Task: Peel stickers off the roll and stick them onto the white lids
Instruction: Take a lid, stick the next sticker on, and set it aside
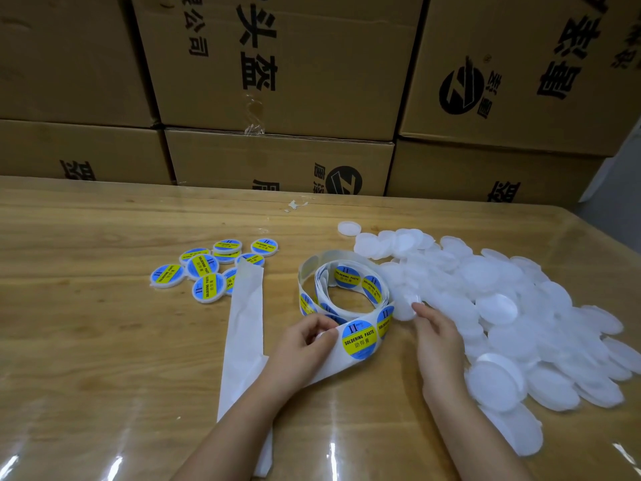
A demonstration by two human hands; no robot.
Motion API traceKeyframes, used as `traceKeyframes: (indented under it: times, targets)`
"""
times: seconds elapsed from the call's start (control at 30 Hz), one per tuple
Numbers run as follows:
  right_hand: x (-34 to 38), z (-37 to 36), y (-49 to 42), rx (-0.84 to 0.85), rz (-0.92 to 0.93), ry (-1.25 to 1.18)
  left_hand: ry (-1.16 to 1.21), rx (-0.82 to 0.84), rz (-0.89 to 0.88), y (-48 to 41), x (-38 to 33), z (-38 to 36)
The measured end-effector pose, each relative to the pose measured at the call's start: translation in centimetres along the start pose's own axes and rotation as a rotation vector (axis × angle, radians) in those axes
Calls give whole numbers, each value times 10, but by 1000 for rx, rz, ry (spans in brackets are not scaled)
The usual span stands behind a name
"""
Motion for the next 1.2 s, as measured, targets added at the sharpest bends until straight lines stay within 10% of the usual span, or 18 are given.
traceKeyframes:
  times: [0.5,0.83,1.2]
  targets:
    - [17,3,8,-260,218,-217,-17,-5,-65,0,1,1]
    - [25,-26,41,273,446,-274,15,68,-134,9,-8,0]
    - [33,-19,32,245,890,283,227,86,-86,16,-14,4]
Point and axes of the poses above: each hand's wrist, its own y-axis away from the middle knuckle, its own z-axis out of the back of the hand, x = y × z, the point moved 2 cm from there along -y, towards the middle knuckle, and after that the axes turned 15 degrees about z, right-handed, at the moved point
